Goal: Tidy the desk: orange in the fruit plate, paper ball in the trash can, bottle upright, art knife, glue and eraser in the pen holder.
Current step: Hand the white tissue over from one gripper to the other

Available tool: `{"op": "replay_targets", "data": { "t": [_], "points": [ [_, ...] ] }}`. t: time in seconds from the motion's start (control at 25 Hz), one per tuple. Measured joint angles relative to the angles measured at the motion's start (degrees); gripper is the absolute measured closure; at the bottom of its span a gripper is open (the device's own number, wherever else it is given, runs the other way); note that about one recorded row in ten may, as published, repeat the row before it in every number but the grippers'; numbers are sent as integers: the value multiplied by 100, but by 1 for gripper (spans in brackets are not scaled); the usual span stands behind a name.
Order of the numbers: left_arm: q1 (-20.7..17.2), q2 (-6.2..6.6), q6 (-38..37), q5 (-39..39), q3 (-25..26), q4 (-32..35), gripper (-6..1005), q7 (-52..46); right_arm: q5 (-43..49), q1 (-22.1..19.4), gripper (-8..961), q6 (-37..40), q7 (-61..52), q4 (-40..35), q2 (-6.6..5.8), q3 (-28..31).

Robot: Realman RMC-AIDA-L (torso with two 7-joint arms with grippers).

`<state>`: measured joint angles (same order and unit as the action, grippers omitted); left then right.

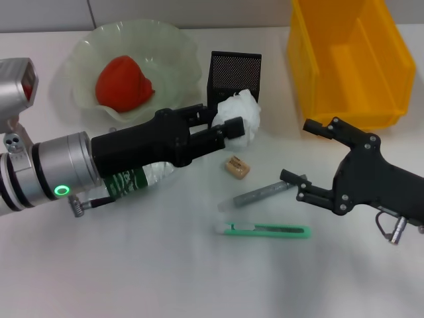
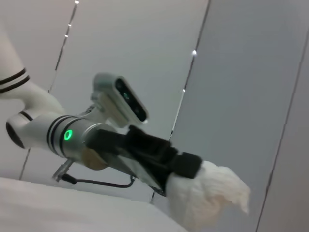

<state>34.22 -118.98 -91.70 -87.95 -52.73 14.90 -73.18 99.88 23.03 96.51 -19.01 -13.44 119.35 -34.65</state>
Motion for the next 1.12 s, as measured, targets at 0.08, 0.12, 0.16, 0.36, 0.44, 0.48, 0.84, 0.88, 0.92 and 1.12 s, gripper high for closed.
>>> {"op": "replay_targets", "data": {
  "t": [0.08, 0.12, 0.16, 0.36, 0.44, 0.48, 0.84, 0.88, 0.92, 1.12],
  "points": [
    [0, 0, 0, 0, 0, 0, 519, 0, -25, 33, 177, 3, 364, 160, 9, 21],
    [50, -4, 16, 70, 3, -107, 519, -94, -62, 55, 177, 9, 529, 249, 14, 26],
    [94, -6, 24, 130, 8, -226, 519, -123, -137, 110, 176, 17, 824, 436, 21, 35],
    [125, -13, 43, 156, 8, -320, 520, -164, -190, 245, 176, 24, 1332, 828, 25, 102],
    [132, -16, 59, 181, 9, -368, 520, -211, -192, 266, 176, 27, 1394, 887, 26, 125],
    [132, -16, 59, 181, 9, -368, 520, -211, -197, 299, 176, 42, 1489, 998, 31, 175],
    [139, -20, 136, 466, 35, -803, 520, -616, -248, 440, 177, 93, 1763, 1372, 42, 342],
    [140, -20, 125, 470, 35, -821, 520, -669, -250, 462, 177, 94, 1764, 1394, 45, 342],
    [143, -20, 101, 471, 35, -849, 520, -703, -251, 503, 176, 95, 1769, 1425, 46, 347],
    [170, -19, -36, 477, 35, -890, 520, -766, -262, 617, 176, 69, 1779, 1502, 56, 408]
  ]
}}
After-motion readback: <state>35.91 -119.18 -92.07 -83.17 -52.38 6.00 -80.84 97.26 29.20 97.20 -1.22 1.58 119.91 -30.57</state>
